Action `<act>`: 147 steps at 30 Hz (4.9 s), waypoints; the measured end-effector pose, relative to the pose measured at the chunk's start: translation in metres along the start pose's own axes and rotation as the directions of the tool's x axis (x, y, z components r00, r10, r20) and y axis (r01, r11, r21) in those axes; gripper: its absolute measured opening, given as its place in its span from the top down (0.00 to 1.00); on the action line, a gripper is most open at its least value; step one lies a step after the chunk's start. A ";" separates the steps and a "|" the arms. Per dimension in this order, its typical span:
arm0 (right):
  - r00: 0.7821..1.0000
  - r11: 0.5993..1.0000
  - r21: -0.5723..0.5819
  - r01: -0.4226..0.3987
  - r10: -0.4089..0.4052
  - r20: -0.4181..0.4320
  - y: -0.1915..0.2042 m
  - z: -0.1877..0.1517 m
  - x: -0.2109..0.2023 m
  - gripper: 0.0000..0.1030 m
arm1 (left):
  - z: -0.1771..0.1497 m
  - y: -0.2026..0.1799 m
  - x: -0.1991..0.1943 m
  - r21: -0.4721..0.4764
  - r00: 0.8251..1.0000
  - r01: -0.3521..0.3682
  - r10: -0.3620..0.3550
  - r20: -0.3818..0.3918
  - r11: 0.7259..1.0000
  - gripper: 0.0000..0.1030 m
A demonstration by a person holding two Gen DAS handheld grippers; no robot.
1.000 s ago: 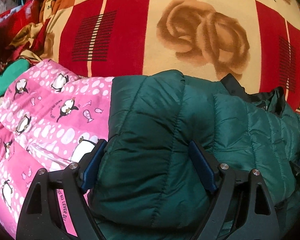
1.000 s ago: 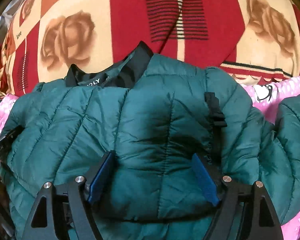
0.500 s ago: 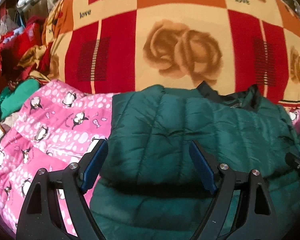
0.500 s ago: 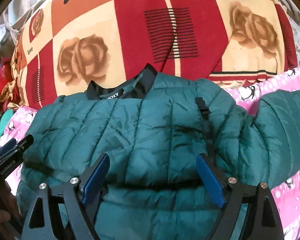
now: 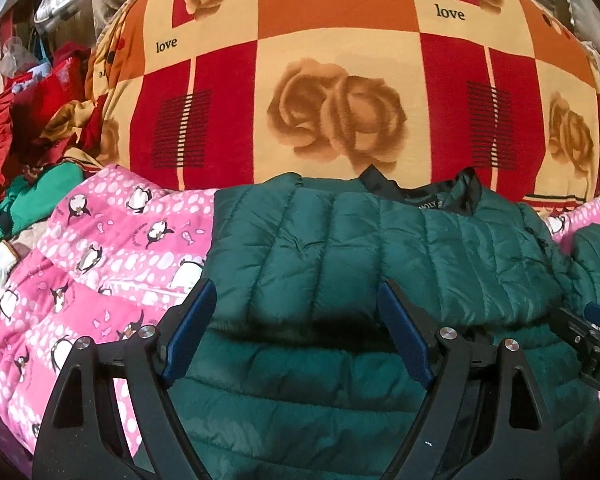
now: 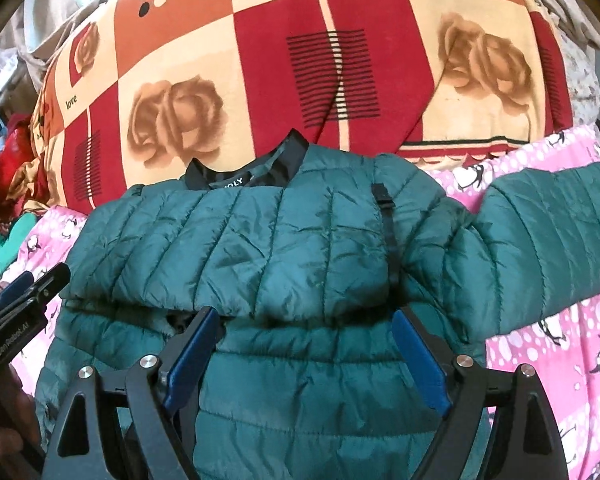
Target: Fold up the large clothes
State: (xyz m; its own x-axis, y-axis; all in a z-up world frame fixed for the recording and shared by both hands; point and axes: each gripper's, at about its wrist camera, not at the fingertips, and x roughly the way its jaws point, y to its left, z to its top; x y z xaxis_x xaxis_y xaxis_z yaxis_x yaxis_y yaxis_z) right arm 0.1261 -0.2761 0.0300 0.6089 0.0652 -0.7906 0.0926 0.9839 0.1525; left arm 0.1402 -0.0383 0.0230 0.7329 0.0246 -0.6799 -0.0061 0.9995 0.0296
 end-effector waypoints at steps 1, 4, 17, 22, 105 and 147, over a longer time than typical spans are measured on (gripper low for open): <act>1.000 1.000 0.000 0.000 0.000 0.001 0.000 -0.002 -0.002 0.16 | -0.001 -0.001 -0.001 0.001 1.000 0.001 -0.001 -0.002 1.000 0.19; 1.000 1.000 -0.002 0.000 0.000 0.005 -0.001 -0.005 -0.007 0.16 | -0.005 -0.002 -0.006 0.004 1.000 0.002 -0.002 0.000 1.000 0.19; 0.999 1.000 -0.007 0.024 -0.024 0.022 -0.014 -0.019 -0.032 0.16 | -0.017 -0.020 -0.034 0.034 1.000 0.016 -0.016 0.014 0.999 0.19; 0.999 1.000 0.003 0.030 -0.030 0.034 -0.021 -0.024 -0.044 0.16 | -0.019 -0.027 -0.048 0.041 0.999 0.022 -0.023 0.026 0.999 0.19; 0.931 0.821 0.517 0.242 -0.347 0.116 -0.395 0.065 -0.039 0.65 | -0.021 -0.047 0.034 0.021 0.986 0.112 -0.109 -0.126 0.993 0.19; 0.939 0.937 -0.075 -0.341 0.336 -0.068 0.023 0.038 0.072 0.28 | -0.002 0.011 0.023 -0.074 0.993 0.092 -0.097 -0.067 0.993 0.19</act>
State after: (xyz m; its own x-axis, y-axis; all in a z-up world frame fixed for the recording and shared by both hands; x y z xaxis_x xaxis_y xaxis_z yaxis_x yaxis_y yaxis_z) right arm 0.2022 -0.2548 -0.0005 0.5494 0.4036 -0.7316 -0.1798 0.9122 0.3683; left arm 0.1559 -0.0270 0.0067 0.6830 -0.0709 -0.7270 0.0109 0.9962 -0.0868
